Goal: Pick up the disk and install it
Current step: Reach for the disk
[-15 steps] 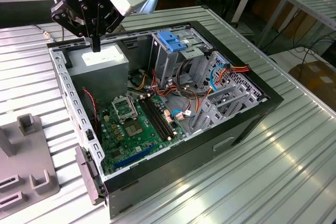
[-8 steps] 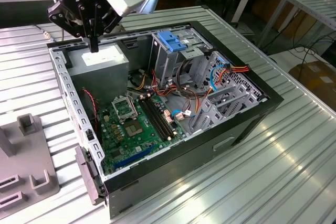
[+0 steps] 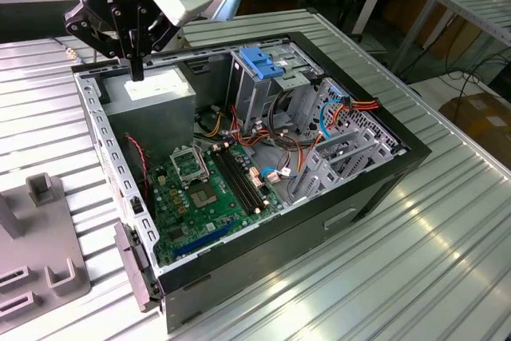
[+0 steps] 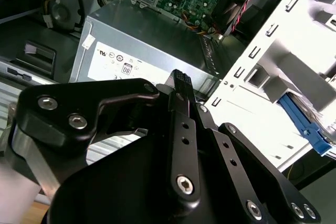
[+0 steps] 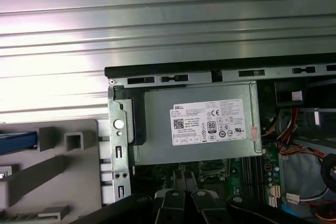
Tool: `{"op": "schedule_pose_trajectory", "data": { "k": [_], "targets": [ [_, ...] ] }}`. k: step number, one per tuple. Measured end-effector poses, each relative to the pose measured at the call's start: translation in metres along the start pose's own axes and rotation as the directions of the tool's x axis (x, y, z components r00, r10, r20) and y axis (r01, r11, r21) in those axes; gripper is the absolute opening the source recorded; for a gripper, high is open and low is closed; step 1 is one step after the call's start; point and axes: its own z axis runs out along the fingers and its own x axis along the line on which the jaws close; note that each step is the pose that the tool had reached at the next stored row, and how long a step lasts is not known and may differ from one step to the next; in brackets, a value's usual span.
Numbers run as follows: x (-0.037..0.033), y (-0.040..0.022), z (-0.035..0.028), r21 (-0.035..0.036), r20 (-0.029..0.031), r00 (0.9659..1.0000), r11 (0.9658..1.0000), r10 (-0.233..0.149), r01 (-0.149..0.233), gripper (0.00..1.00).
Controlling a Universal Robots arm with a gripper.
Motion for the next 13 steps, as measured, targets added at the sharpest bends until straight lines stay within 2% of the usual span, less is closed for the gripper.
{"op": "schedule_pose_trajectory", "data": {
  "k": [13],
  "targets": [
    [0.0102,-0.0008,-0.0003,0.0,-0.0001,1.0,1.0,0.0,0.0,0.1]
  ]
}}
